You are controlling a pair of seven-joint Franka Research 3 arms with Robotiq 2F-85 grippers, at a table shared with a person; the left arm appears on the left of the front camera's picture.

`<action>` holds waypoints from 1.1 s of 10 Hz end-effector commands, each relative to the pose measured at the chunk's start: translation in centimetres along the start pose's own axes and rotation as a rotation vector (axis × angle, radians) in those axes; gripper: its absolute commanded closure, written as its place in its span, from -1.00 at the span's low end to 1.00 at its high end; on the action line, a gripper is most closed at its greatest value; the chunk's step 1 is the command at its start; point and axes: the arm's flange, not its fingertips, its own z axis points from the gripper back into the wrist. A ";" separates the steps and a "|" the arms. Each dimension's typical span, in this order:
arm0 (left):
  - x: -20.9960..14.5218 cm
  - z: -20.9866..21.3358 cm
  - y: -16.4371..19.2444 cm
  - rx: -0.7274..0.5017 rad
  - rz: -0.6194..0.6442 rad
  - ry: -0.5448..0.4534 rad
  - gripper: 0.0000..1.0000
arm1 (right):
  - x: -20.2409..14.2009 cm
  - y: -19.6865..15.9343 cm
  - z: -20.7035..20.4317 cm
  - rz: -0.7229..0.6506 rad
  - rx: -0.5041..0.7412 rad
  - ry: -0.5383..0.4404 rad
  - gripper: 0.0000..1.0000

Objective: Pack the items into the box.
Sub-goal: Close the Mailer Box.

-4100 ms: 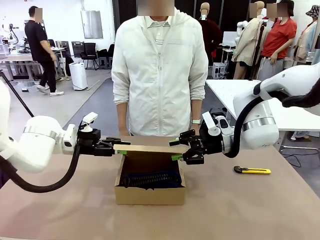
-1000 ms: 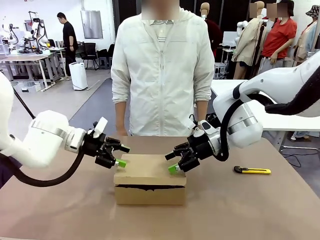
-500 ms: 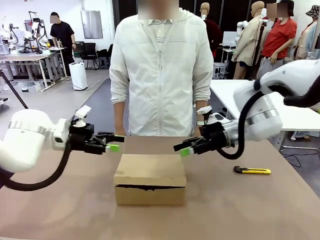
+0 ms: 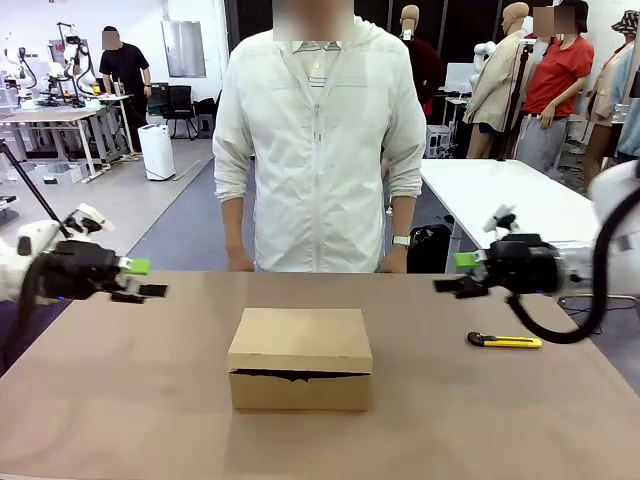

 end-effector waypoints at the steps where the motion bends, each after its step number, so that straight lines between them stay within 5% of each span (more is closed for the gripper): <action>1: 0.8 1.7 -2.4 0.082 0.200 0.039 -1.00 | -1.8 1.6 1.9 -0.361 -0.237 -0.144 -1.00; 2: 0.5 2.8 -2.3 0.123 0.227 0.011 -1.00 | -2.6 1.6 3.2 -0.470 -0.358 -0.234 -1.00; 3: 0.4 2.1 -1.0 0.072 0.116 -0.006 -1.00 | -2.0 1.0 3.4 -0.418 -0.457 -0.238 -1.00; 4: 0.4 2.1 -1.0 0.072 0.116 -0.006 -1.00 | -2.0 0.1 4.3 -0.209 -0.218 -0.151 -1.00; 11: 0.4 2.1 -1.0 0.072 0.116 -0.006 -1.00 | -2.0 0.1 4.3 -0.209 -0.218 -0.151 -1.00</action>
